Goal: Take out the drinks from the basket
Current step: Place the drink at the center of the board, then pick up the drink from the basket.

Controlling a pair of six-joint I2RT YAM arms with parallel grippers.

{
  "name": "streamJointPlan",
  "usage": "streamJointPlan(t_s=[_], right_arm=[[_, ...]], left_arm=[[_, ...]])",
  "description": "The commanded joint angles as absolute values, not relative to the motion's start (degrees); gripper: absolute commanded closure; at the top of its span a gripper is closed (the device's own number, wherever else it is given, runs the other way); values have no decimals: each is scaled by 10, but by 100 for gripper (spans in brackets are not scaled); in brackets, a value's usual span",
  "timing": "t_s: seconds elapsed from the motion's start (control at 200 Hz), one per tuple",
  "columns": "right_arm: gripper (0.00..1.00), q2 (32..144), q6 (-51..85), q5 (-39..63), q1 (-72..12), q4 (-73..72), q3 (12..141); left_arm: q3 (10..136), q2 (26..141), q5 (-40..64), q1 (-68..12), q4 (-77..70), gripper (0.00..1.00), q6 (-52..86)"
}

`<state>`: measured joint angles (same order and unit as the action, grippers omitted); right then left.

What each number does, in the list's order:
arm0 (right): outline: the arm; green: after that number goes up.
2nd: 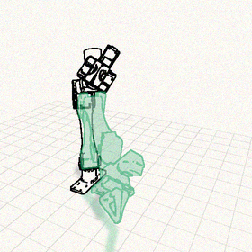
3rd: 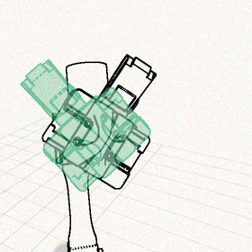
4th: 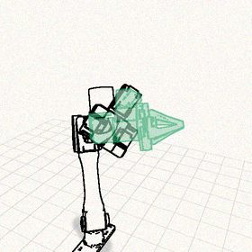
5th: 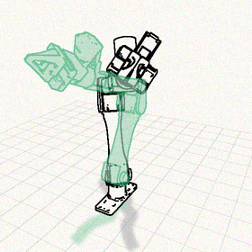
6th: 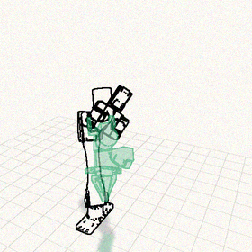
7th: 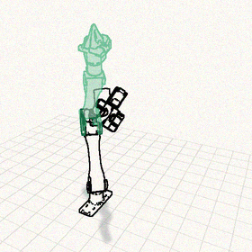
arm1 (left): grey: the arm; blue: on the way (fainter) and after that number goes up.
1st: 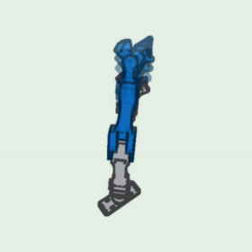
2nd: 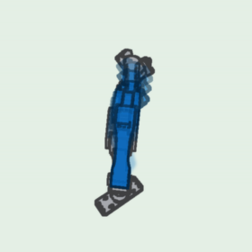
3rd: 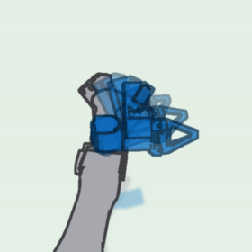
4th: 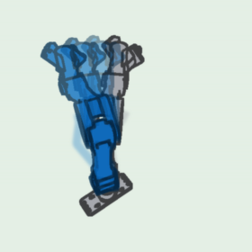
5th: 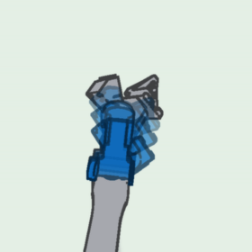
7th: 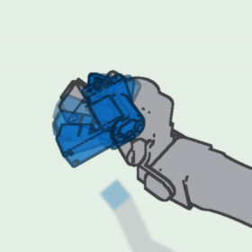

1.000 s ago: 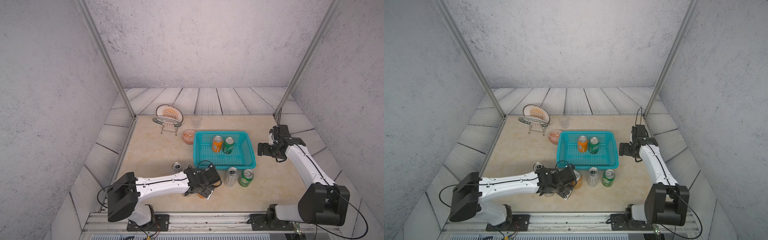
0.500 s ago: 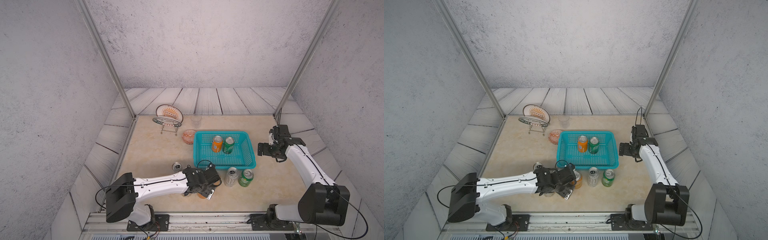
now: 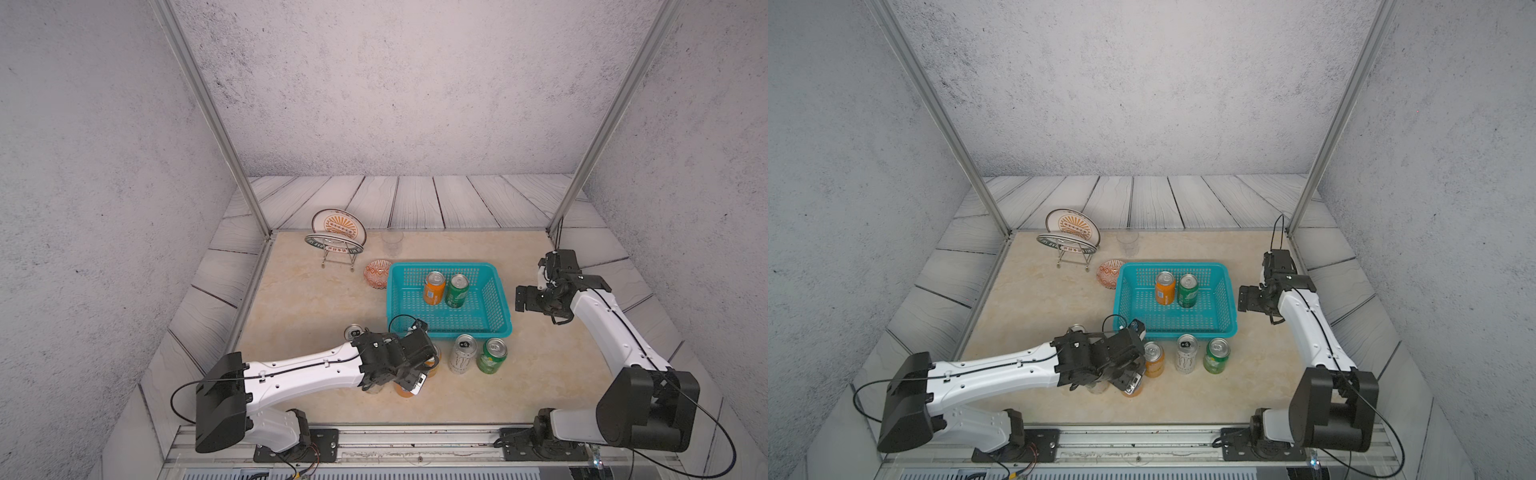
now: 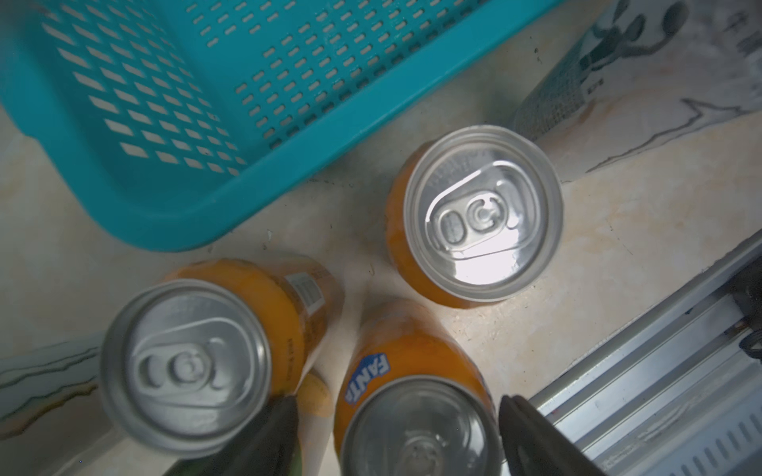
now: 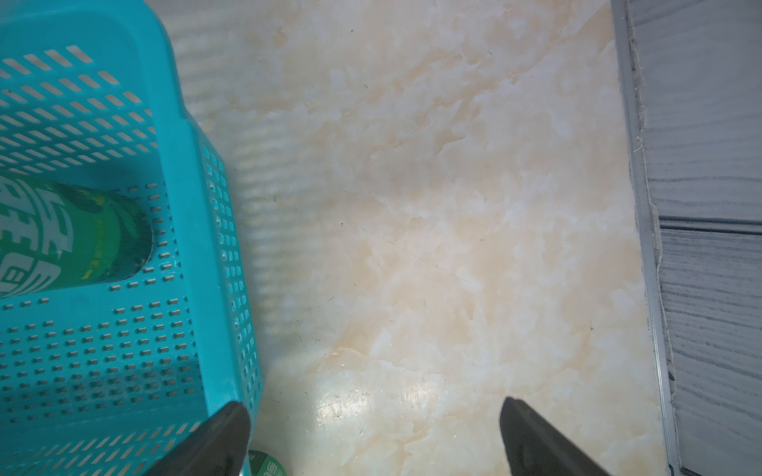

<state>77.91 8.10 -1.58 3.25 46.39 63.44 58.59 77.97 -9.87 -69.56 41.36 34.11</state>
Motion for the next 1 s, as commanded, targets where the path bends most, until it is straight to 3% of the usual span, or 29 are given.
streamJointPlan(t_s=[0.0, 0.661, 0.996], right_arm=[[1, 777, 78, -11, 34, 466, 633], [1, 777, 77, -11, 35, 466, 633], [1, 775, 78, -11, 34, 467, 634]], left_arm=[[606, 758, -131, -697, 440, 15, 324], [632, 649, -248, -688, 452, 0, 236], [675, 643, -235, -606, 461, 1, 165]])
